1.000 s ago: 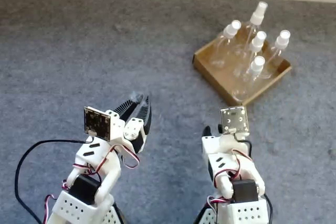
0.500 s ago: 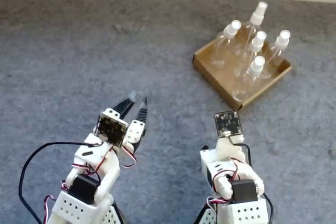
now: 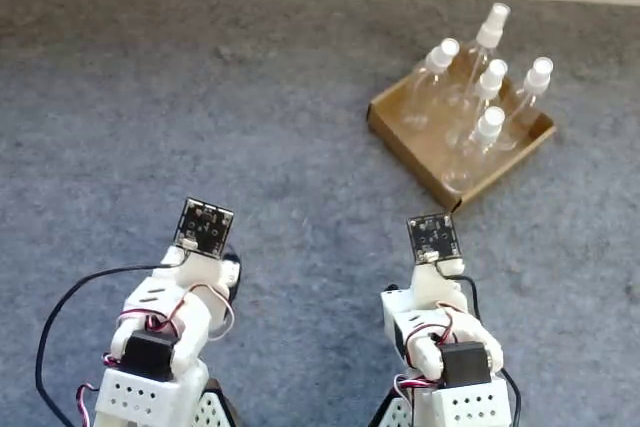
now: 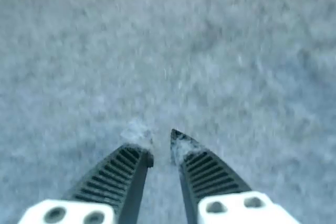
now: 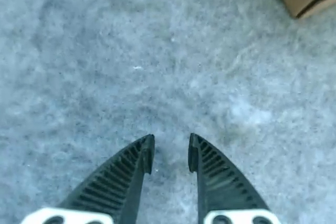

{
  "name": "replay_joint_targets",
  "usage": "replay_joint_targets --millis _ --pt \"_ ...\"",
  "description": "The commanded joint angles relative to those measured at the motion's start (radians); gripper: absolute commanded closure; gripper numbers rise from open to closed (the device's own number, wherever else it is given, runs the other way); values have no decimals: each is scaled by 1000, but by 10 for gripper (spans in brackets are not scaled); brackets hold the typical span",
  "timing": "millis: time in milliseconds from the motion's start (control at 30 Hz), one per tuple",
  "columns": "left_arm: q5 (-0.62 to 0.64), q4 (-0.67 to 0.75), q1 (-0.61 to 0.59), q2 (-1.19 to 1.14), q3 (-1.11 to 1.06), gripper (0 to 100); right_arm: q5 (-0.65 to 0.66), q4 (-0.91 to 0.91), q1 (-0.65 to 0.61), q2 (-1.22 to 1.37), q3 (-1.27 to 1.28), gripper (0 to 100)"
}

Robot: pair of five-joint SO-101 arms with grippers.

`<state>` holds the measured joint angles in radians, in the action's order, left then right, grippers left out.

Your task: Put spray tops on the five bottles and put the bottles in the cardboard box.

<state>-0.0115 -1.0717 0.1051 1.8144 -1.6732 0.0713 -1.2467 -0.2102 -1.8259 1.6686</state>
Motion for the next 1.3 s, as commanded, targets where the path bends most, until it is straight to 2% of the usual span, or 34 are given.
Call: replay_joint_targets --millis 0,233,1267 --pt "-11 -133 -16 8 -21 994 -3 -4 -7 -12 102 909" --pt "-12 -249 -18 5 -21 994 -3 -4 -7 -12 102 909" --pt "-9 -249 -21 5 -21 994 -3 -4 -7 -12 102 909"
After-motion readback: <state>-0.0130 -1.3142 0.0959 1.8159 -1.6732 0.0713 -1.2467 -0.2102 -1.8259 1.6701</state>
